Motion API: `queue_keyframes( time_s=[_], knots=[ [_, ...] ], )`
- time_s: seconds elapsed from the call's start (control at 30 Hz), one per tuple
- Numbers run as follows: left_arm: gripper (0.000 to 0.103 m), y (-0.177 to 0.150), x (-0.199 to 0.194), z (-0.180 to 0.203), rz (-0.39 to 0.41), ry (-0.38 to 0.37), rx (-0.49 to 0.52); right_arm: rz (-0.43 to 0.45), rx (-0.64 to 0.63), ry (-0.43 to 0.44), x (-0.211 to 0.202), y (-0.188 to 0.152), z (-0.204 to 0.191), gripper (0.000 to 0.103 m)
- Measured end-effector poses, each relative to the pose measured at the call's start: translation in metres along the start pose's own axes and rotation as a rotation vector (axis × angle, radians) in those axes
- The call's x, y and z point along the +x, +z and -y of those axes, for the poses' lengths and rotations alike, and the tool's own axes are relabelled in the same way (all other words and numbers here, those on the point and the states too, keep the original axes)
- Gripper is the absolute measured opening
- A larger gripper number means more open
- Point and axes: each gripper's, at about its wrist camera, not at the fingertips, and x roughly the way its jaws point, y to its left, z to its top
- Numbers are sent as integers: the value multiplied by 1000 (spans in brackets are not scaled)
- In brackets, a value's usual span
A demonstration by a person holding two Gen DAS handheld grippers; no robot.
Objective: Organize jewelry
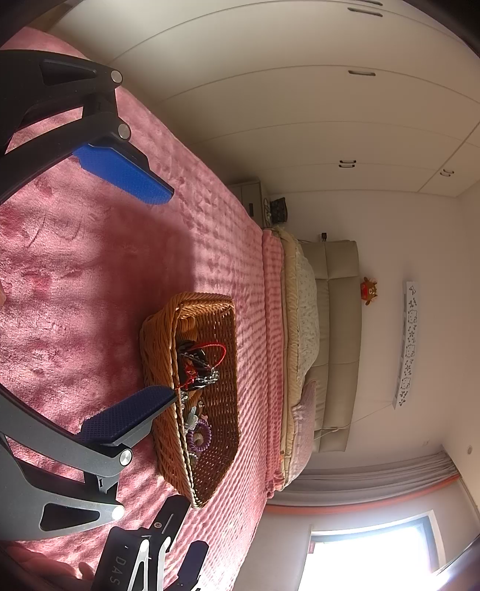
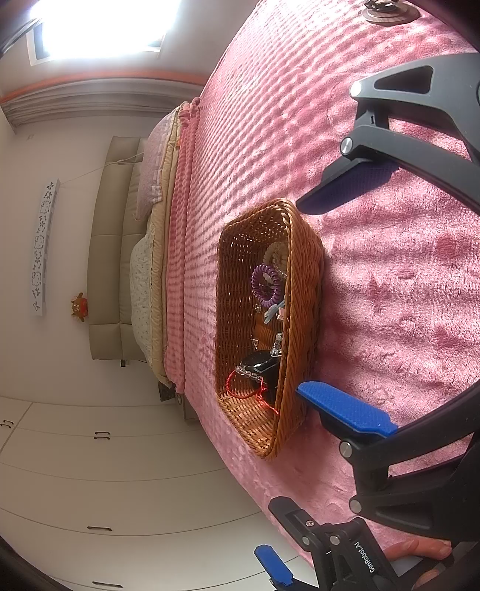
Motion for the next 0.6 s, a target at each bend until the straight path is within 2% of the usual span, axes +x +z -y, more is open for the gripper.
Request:
queue_keyframes(
  time_s=[0.6],
  knots=[
    [95,-2,3,-3,-16,15,-13,-4,9,14,1,-1,3,88]
  ],
)
